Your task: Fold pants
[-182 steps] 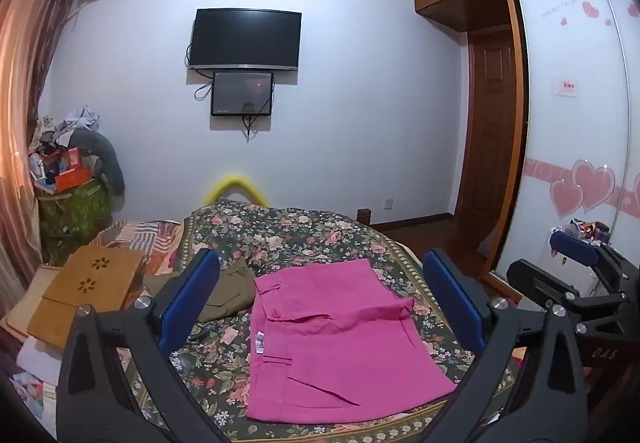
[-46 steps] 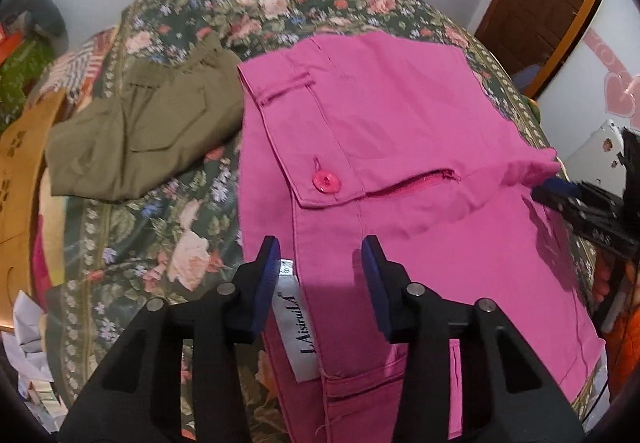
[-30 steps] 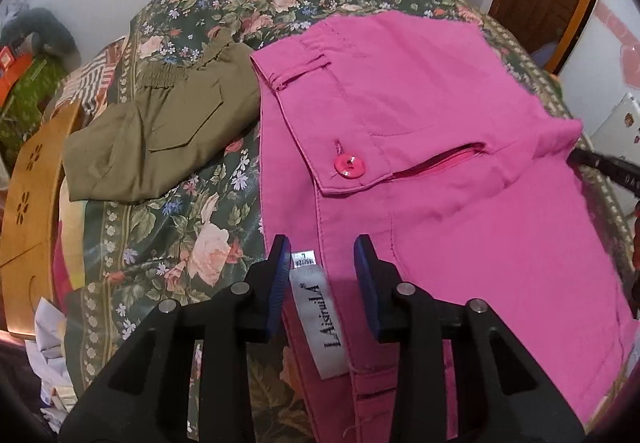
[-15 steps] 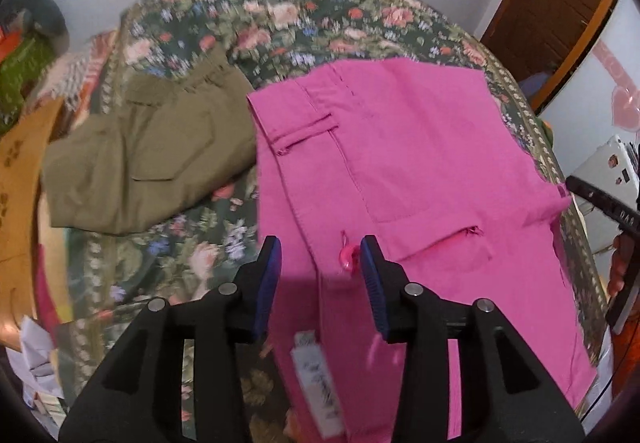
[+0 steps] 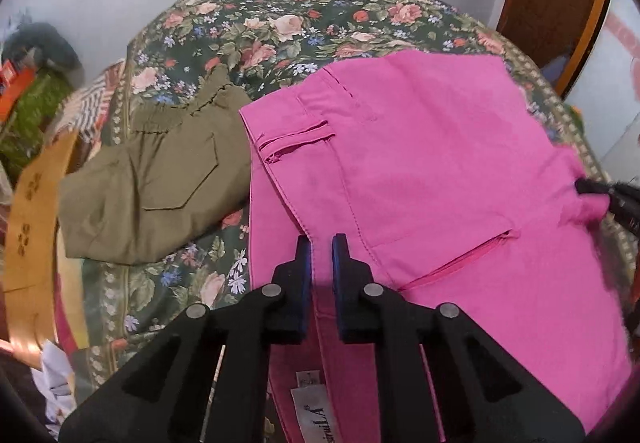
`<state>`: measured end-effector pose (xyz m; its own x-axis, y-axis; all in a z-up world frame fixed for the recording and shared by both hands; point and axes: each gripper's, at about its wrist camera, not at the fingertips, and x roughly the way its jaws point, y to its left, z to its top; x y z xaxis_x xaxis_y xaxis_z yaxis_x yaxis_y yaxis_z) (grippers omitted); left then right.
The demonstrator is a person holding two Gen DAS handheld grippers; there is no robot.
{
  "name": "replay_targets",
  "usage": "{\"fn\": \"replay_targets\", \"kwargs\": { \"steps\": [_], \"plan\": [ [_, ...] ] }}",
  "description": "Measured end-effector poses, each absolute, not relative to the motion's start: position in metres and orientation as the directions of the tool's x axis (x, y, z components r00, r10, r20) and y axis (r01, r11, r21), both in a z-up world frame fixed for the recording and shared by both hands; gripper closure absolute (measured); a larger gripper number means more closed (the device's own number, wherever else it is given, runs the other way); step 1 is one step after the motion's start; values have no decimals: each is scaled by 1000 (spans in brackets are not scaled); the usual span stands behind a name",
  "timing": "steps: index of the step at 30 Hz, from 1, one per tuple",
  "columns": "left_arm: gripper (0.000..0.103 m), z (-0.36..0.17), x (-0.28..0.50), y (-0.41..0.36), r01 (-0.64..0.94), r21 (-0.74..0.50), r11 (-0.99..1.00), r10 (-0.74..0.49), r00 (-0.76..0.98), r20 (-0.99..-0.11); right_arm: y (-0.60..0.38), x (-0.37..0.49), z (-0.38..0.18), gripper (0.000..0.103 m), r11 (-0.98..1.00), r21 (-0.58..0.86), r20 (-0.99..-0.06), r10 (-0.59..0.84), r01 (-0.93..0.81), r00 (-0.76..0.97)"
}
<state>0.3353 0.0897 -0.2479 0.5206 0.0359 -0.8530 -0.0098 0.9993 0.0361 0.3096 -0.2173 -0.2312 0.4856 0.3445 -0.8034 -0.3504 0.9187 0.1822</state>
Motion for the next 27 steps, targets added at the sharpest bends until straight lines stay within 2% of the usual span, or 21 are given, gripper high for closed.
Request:
{"fn": "replay_targets", "kwargs": {
  "steps": [5, 9, 11, 13, 14, 16, 18, 26, 27],
  "plan": [
    [89, -246, 333, 91, -20, 54, 998, 56, 524, -850, -219, 314, -240, 97, 925, 139, -822, 307, -353, 480],
    [89, -232, 324, 105, -69, 117, 991, 136, 539, -831, -233, 304, -220, 93, 941, 118, -807, 277, -317, 521],
    [89, -224, 318, 111, -79, 111, 991, 136, 548, -826, -238, 300, -208, 89, 952, 74, -804, 233, -297, 547],
    [89, -215, 310, 114, -70, 81, 994, 106, 559, -822, -246, 294, -196, 87, 944, 122, -793, 278, -305, 542],
    [89, -212, 307, 113, -65, 78, 995, 101, 565, -819, -248, 291, -192, 84, 939, 151, -788, 304, -310, 536],
    [89, -208, 300, 108, -49, 72, 996, 87, 572, -815, -247, 283, -186, 67, 925, 186, -775, 345, -332, 529],
    [89, -209, 296, 100, -22, 50, 999, 53, 567, -822, -240, 272, -182, 60, 912, 188, -762, 370, -365, 531],
    [89, -238, 312, 72, 49, 38, 998, 7, 511, -860, -206, 275, -209, 60, 887, 145, -785, 373, -438, 495],
    [89, -240, 313, 70, 51, 45, 998, 13, 510, -860, -205, 279, -214, 62, 888, 151, -788, 374, -434, 490]
  ]
}}
